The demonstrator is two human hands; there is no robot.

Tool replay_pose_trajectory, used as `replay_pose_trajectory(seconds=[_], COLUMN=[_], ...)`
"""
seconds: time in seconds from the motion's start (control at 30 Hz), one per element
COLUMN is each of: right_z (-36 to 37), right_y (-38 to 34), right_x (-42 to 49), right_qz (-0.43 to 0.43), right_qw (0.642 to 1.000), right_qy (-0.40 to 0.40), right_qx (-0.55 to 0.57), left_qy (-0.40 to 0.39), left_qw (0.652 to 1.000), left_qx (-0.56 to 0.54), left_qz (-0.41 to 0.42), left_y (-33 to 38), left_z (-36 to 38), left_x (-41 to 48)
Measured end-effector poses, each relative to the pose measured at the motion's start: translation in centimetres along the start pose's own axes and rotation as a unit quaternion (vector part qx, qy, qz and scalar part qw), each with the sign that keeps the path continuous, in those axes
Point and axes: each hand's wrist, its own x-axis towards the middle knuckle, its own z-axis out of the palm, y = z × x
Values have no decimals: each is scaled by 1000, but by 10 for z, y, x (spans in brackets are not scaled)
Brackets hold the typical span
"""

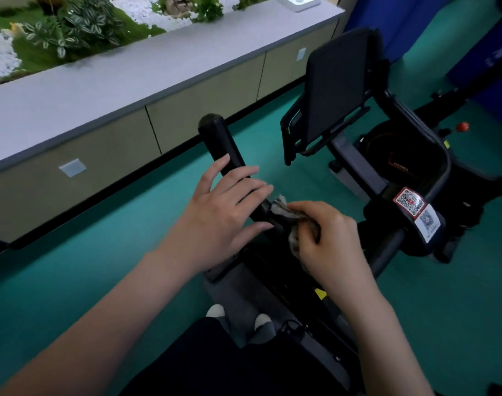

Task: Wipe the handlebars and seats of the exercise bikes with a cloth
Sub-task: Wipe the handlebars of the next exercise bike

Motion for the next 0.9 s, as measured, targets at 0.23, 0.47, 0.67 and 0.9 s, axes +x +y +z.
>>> replay_pose_trajectory(seconds=[0.23,0.47,0.67,0.9], right_z=[-13,0,-7,15], right_y=[5,-2,0,-6], right_x=[-15,-42,-47,-46], right_qz=[78,47,66,20], right_qw=[994,993,982,989], right_qy=[76,94,163,121], right_qx=[-17,-58,-70,-85], left_qy=[-19,-16,-17,-7], left_qw=[999,997,996,996], left_qx=[-33,-61,-69,-84], left_qz=[39,45,46,36], left_y=[-15,-20,-19,-17], left_z=[-1,2,4,5], left_x=[2,1,3,3])
